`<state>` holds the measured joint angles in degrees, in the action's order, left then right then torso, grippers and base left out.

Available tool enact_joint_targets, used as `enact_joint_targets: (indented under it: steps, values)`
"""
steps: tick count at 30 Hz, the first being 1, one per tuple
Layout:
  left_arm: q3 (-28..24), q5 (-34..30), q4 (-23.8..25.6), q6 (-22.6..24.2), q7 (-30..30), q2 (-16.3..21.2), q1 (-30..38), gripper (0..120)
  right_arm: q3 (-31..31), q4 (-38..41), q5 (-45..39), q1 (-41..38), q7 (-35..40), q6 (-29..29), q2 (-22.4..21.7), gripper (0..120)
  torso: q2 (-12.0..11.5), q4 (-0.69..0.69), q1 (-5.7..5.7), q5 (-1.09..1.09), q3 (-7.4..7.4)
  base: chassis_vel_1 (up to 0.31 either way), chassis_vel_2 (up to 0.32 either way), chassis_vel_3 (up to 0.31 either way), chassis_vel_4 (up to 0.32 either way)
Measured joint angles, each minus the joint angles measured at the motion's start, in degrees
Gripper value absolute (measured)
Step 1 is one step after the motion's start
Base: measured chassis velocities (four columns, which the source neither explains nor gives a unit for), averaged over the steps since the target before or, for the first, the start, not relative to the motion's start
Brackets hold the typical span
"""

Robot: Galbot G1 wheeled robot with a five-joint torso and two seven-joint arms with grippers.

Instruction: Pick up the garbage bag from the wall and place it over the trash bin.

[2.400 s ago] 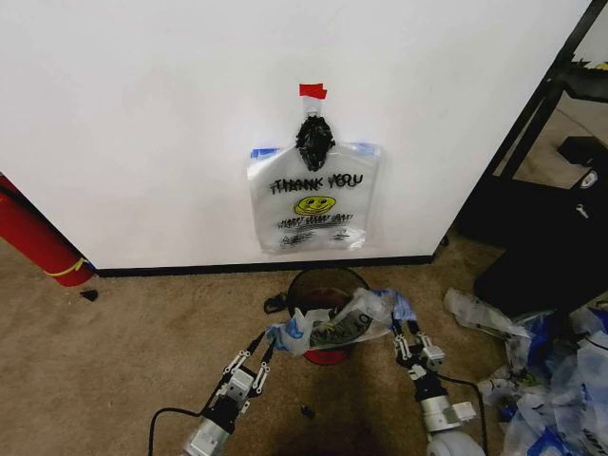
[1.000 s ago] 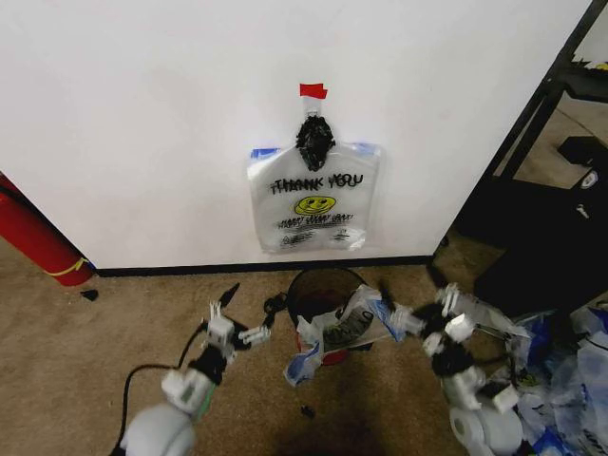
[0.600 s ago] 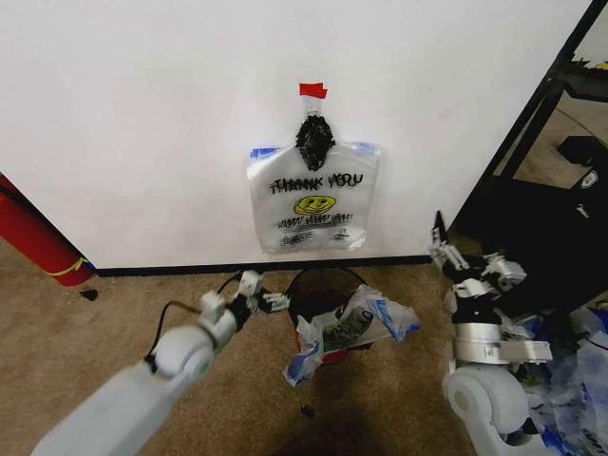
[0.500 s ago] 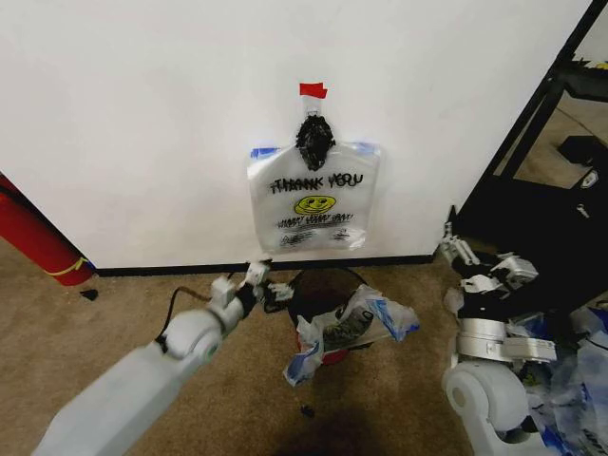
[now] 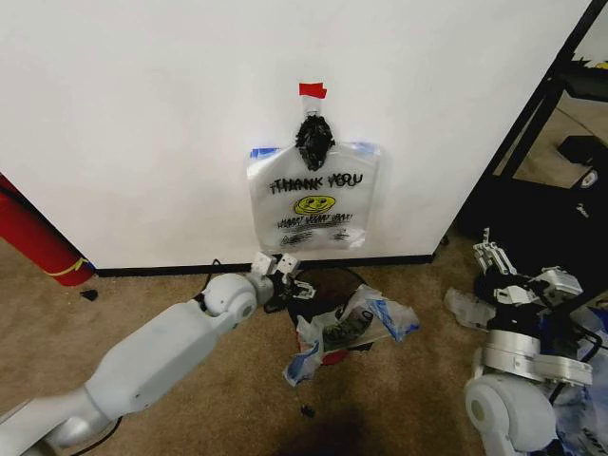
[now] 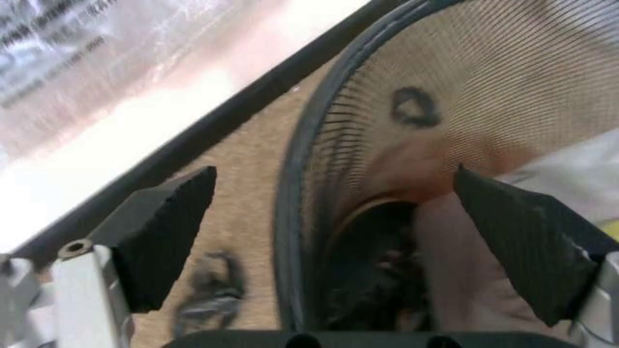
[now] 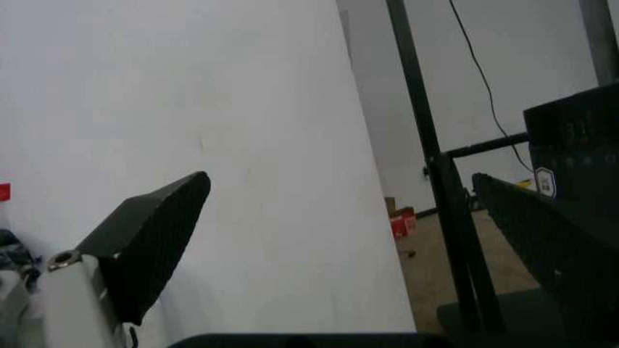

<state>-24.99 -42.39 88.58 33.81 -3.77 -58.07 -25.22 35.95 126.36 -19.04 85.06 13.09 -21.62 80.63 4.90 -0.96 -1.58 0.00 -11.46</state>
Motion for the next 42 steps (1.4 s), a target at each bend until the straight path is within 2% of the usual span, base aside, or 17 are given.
enact_joint_targets:
  steps: [4, 8, 10, 11, 17, 18, 22, 23, 25, 29, 31, 35, 38, 39, 42]
  values:
    - [-2.6, 1.6, -1.3, 0.4, 0.0, -0.3, 2.8, 90, -1.1, 0.1, 1.4, 0.7, -0.1, -0.4, 0.4, 100, 0.0, 0.02, 0.0, 0.0, 0.0, 0.0, 0.0, 0.0, 0.0]
    - [-3.4, 1.1, -2.8, 1.9, -0.7, -1.8, 4.9, 74, -2.5, 0.2, 3.2, 1.5, -0.2, -1.1, 1.1, 100, 0.0, 0.0, 0.0, 0.01, 0.0, 0.0, 0.0, 0.0, 0.0]
    - [-3.1, -0.2, -2.9, 3.1, -1.4, -2.3, 4.6, 66, -2.9, 0.2, 3.6, 1.8, -0.3, -1.3, 1.3, 100, 0.0, 0.0, 0.0, 0.01, 0.0, 0.0, 0.0, 0.0, 0.0]
    - [-3.1, -0.2, -2.9, 3.1, -1.4, -2.3, 4.6, 66, -2.9, 0.2, 3.6, 1.8, -0.3, -1.3, 1.3, 100, 0.0, 0.0, 0.0, 0.01, 0.0, 0.0, 0.0, 0.0, 0.0]
    - [-2.6, -2.4, -1.8, 3.3, -4.0, -2.0, 1.7, 40, -3.3, 0.0, 4.3, 2.4, -0.4, -1.7, 1.3, 100, 0.0, 0.02, 0.0, 0.0, 0.0, 0.0, 0.0, 0.0, 0.0]
    - [-2.6, -2.4, -1.8, 3.3, -4.0, -2.0, 1.7, 40, -3.3, 0.0, 4.3, 2.4, -0.4, -1.7, 1.3, 100, 0.0, 0.02, 0.0, 0.0, 0.0, 0.0, 0.0, 0.0, 0.0]
    - [-1.3, -5.7, 0.3, 3.3, -9.9, -1.6, -0.3, 22, -4.4, -0.3, 5.2, 2.4, -0.4, -1.8, 1.5, 100, 0.0, 0.01, 0.01, 0.0, 0.01, 0.0, 0.0, 0.0, 0.0]
    - [-1.3, -5.7, 0.3, 3.3, -9.9, -1.6, -0.3, 22, -4.4, -0.3, 5.2, 2.4, -0.4, -1.8, 1.5, 100, 0.0, 0.01, 0.01, 0.0, 0.01, 0.0, 0.0, 0.0, 0.0]
    - [-0.8, -7.1, 1.1, 3.4, -12.2, -1.1, -1.1, 14, -5.0, -0.5, 5.7, 2.4, -0.4, -1.8, 1.6, 100, 0.0, 0.01, 0.01, 0.0, 0.01, 0.0, 0.0, 0.0, 0.0]
    - [1.7, -10.4, 2.9, 3.6, -16.8, -0.4, -3.6, 4, -5.7, -0.8, 6.2, 2.3, -0.4, -1.8, 1.6, 100, 0.0, 0.0, 0.01, -0.01, 0.01, 0.0, 0.0, 0.0, 0.0]
    - [2.3, -11.1, 3.3, 3.6, -17.5, -0.4, -4.2, 4, -5.8, -0.8, 6.2, 2.3, -0.4, -1.8, 1.6, 100, 0.0, 0.0, 0.01, -0.01, 0.01, 0.0, 0.0, 0.0, 0.0]
    - [12.0, -21.1, 9.9, 3.2, -27.8, 0.0, -12.1, 0, -6.1, -1.4, 6.2, 2.2, -0.4, -1.9, 1.4, 100, 0.0, 0.0, 0.01, 0.0, 0.01, 0.0, 0.0, 0.0, 0.0]
    - [16.8, -27.2, 14.9, 2.1, -33.1, 1.3, -17.8, 0, -6.6, -1.7, 6.2, 2.2, -0.5, -2.1, 1.2, 100, 0.0, 0.02, 0.01, -0.01, 0.0, 0.0, 0.0, 0.0, 0.0]
    - [16.8, -27.2, 14.9, 2.1, -33.1, 1.3, -17.8, 0, -6.6, -1.7, 6.2, 2.2, -0.5, -2.1, 1.2, 100, 0.0, 0.02, 0.01, -0.01, 0.0, 0.0, 0.0, 0.0, 0.0]
    - [20.4, -31.4, 19.7, 0.7, -36.9, 2.2, -23.2, 0, -7.1, -1.7, 6.3, 2.1, -0.5, -2.2, 1.1, 100, 0.0, 0.01, 0.01, -0.01, 0.01, 0.0, 0.0, 0.0, 0.0]
